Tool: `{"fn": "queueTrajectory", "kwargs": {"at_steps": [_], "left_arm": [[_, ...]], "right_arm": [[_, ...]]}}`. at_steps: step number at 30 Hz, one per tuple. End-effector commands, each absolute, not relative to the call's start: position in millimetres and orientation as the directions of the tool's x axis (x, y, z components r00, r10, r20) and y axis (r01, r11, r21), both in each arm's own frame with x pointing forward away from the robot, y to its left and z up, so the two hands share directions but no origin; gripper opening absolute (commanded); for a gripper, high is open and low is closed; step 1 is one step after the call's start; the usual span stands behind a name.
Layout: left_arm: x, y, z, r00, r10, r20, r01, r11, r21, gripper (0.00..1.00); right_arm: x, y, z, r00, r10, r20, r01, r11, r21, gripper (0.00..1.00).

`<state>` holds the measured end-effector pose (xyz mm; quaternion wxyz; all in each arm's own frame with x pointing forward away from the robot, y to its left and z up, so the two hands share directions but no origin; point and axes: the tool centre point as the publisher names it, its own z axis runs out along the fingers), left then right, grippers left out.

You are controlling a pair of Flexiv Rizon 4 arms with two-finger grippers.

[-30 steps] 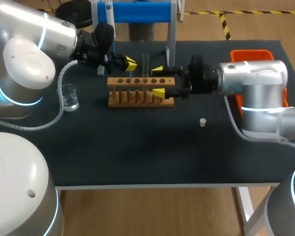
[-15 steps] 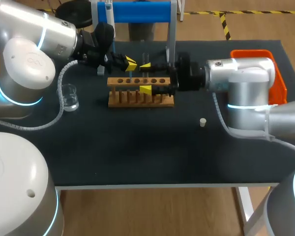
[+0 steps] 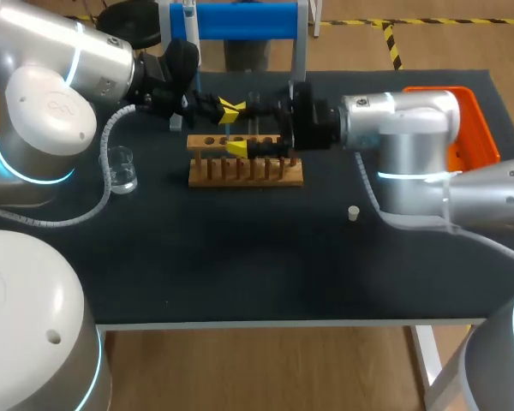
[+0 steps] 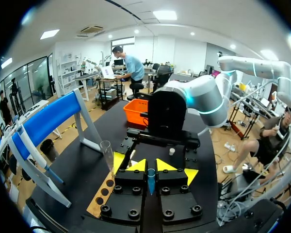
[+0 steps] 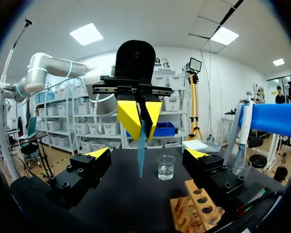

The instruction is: Invert the test tube, pick up the pipette, mount the tip to pipette, aspirate from beaker and dispense into the tube, eject the tip, return the pipette, and cap with the stopper.

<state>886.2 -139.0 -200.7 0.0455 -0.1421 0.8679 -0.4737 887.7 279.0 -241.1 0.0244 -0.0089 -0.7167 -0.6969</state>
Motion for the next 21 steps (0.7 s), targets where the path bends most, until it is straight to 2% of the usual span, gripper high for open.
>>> {"fn": "queueTrajectory", "kwargs": {"at_steps": [1, 5, 9, 15, 17, 21], "left_arm": [[886.8, -138.3, -199.3, -0.956, -0.286, 0.059, -0.205, 0.514, -0.833, 0.00], [886.8, -138.3, -199.3, -0.956, -0.286, 0.059, -0.205, 0.514, -0.833, 0.00], [886.8, -138.3, -199.3, -0.956, -0.286, 0.059, -0.205, 0.514, -0.833, 0.00], [886.8, -138.3, -199.3, -0.956, -0.286, 0.059, -0.205, 0.514, -0.833, 0.00], [886.8, -138.3, -199.3, -0.956, -0.286, 0.059, -0.205, 0.514, -0.833, 0.00], [886.8, -138.3, -199.3, -0.956, -0.286, 0.059, -0.205, 0.514, -0.833, 0.00]], "right_arm": [[891.2, 287.0, -240.5, -0.999, -0.022, 0.049, 0.048, 0.023, 0.999, 1.00], [890.4, 290.9, -238.9, -0.998, -0.028, 0.050, 0.050, 0.014, 0.999, 0.99], [889.4, 293.8, -239.0, -0.998, -0.032, 0.052, 0.052, 0.011, 0.999, 0.92], [890.2, 297.2, -237.5, -0.997, -0.035, 0.063, 0.063, 0.001, 0.998, 0.80], [889.9, 298.1, -237.0, -0.997, -0.036, 0.064, 0.064, -0.001, 0.998, 0.73], [889.4, 299.2, -236.5, -0.997, -0.039, 0.065, 0.065, -0.003, 0.998, 0.66]]}}
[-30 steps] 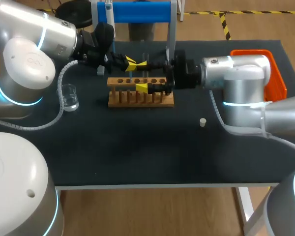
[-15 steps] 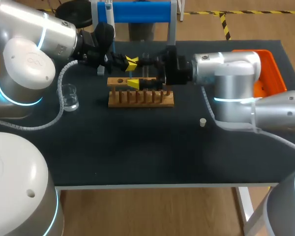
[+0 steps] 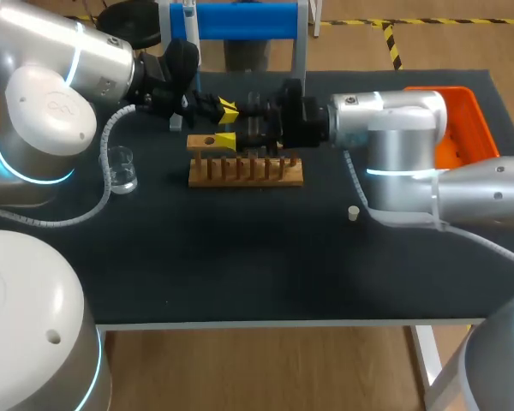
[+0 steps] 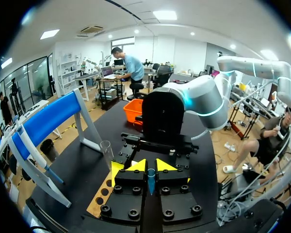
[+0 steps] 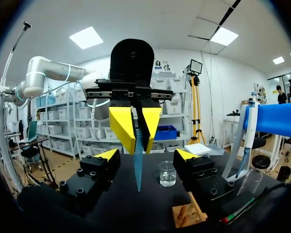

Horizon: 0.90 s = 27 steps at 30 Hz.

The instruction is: Invert the test tube, pick up the pipette, mount the tip to pipette, aspirate from beaker and dispense into the tube, eject the tip, return the pipette, and cap with the stopper.

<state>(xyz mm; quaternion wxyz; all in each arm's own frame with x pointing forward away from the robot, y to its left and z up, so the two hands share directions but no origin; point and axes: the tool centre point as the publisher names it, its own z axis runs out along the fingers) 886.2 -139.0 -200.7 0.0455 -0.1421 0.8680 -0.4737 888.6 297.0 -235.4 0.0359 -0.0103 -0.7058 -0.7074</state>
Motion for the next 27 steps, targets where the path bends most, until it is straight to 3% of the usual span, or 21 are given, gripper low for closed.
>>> {"fn": "queueTrajectory", "kwargs": {"at_steps": [1, 6, 10, 12, 14, 15, 26, 27], "left_arm": [[886.8, -138.3, -199.3, -0.956, -0.286, 0.059, -0.205, 0.514, -0.833, 0.00], [886.8, -138.3, -199.3, -0.956, -0.286, 0.059, -0.205, 0.514, -0.833, 0.00], [886.8, -138.3, -199.3, -0.956, -0.286, 0.059, -0.205, 0.514, -0.833, 0.00], [886.8, -138.3, -199.3, -0.956, -0.286, 0.059, -0.205, 0.514, -0.833, 0.00], [886.8, -138.3, -199.3, -0.956, -0.286, 0.059, -0.205, 0.514, -0.833, 0.00], [886.8, -138.3, -199.3, -0.956, -0.286, 0.059, -0.205, 0.514, -0.833, 0.00], [886.8, -138.3, -199.3, -0.956, -0.286, 0.059, -0.205, 0.514, -0.833, 0.00], [886.8, -138.3, -199.3, -0.956, -0.286, 0.059, -0.205, 0.514, -0.833, 0.23]], "right_arm": [[889.2, 299.4, -236.4, -0.997, -0.040, 0.065, 0.065, -0.004, 0.998, 0.65], [888.3, 300.4, -235.4, -0.997, -0.045, 0.063, 0.063, -0.005, 0.998, 0.58], [887.5, 300.2, -234.8, -0.997, -0.050, 0.061, 0.062, -0.007, 0.998, 0.41], [887.3, 300.0, -234.7, -0.997, -0.052, 0.061, 0.062, -0.008, 0.998, 0.28], [887.1, 299.7, -234.5, -0.997, -0.053, 0.061, 0.061, -0.009, 0.998, 0.05], [887.0, 299.6, -234.5, -0.997, -0.053, 0.061, 0.062, -0.009, 0.998, 0.00], [885.6, 298.0, -233.8, -0.996, -0.057, 0.061, 0.062, -0.012, 0.998, 0.00], [885.3, 297.5, -233.6, -0.996, -0.058, 0.061, 0.062, -0.012, 0.998, 0.00]]}}
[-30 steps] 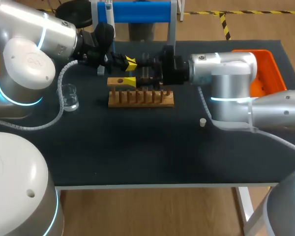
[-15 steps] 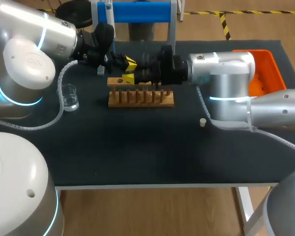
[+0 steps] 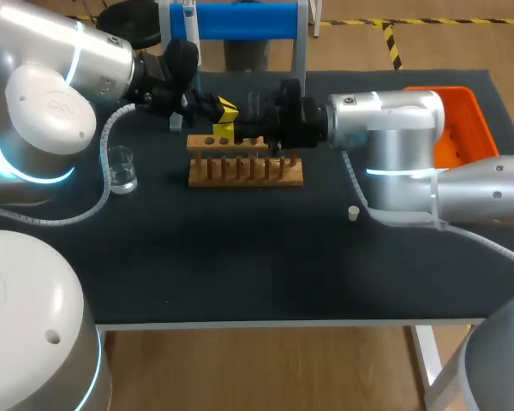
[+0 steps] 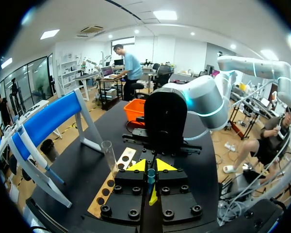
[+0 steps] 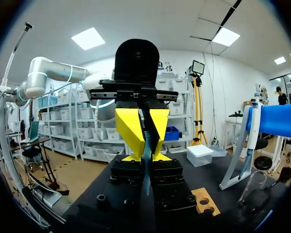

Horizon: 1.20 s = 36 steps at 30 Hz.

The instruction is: Invert the test tube, pick up the pipette, mount the tip to pipette, aspirate from beaker and dispense into the tube, eject the tip, return the pipette, and cap with the stopper.

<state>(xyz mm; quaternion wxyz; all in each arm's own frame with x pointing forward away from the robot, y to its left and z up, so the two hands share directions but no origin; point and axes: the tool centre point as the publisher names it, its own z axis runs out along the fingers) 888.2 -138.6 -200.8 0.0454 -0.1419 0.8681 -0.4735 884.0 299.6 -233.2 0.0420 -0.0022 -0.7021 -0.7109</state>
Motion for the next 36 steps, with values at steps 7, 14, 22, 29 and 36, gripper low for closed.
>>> {"fn": "queueTrajectory", "kwargs": {"at_steps": [7, 14, 22, 29, 36], "left_arm": [[886.8, -138.3, -199.3, -0.956, -0.286, 0.059, -0.205, 0.514, -0.833, 1.00], [886.8, -138.3, -199.3, -0.956, -0.286, 0.059, -0.205, 0.514, -0.833, 1.00], [886.8, -138.3, -199.3, -0.956, -0.286, 0.059, -0.205, 0.514, -0.833, 1.00], [886.8, -138.3, -199.3, -0.956, -0.286, 0.059, -0.205, 0.514, -0.833, 1.00], [886.8, -138.3, -199.3, -0.956, -0.286, 0.059, -0.205, 0.514, -0.833, 1.00]], "right_arm": [[883.9, 284.7, -235.6, -0.996, -0.051, 0.067, 0.067, -0.009, 0.998, 0.00], [878.4, 243.8, -239.8, -0.996, -0.047, 0.073, 0.073, 0.005, 0.997, 0.00], [872.2, 178.4, -239.9, -0.996, -0.039, 0.074, 0.074, -0.002, 0.997, 0.00], [866.5, 124.4, -238.6, -0.998, -0.017, 0.065, 0.065, -0.012, 0.998, 0.00], [860.4, 81.9, -243.5, -0.999, 0.016, 0.045, 0.044, -0.007, 0.999, 0.00]]}}
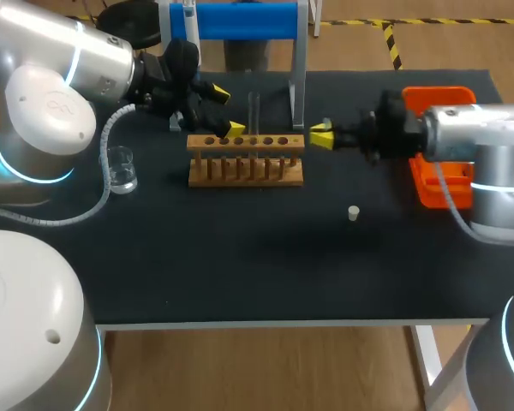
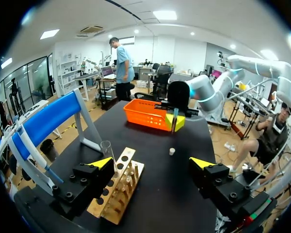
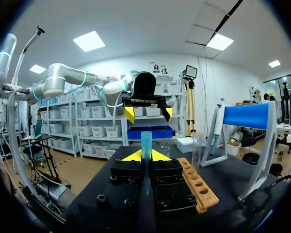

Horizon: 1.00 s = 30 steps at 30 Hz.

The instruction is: Invert the test tube, pick up the pipette, mount the tip to pipette, aspirate from beaker and dispense into the tube, eject the tip, return the pipette, and cap with the stopper.

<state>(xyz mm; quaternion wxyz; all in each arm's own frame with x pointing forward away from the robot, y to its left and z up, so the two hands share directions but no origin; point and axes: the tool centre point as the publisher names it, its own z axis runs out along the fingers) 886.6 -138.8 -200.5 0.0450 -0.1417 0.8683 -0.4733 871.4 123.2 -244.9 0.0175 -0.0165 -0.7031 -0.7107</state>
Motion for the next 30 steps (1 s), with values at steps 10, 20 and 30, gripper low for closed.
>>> {"fn": "queueTrajectory", "kwargs": {"at_steps": [10, 20, 30], "left_arm": [[886.8, -138.3, -199.3, -0.956, -0.286, 0.059, -0.205, 0.514, -0.833, 1.00], [886.8, -138.3, -199.3, -0.956, -0.286, 0.059, -0.205, 0.514, -0.833, 1.00], [886.8, -138.3, -199.3, -0.956, -0.286, 0.059, -0.205, 0.514, -0.833, 1.00]], "right_arm": [[851.4, 42.8, -253.3, -0.999, 0.027, 0.032, 0.032, 0.001, 0.999, 0.00], [848.9, 19.5, -262.2, -1.000, 0.001, 0.020, 0.020, 0.012, 1.000, 0.00], [848.1, 8.6, -267.7, -1.000, -0.005, 0.027, 0.027, 0.006, 1.000, 0.00]]}}
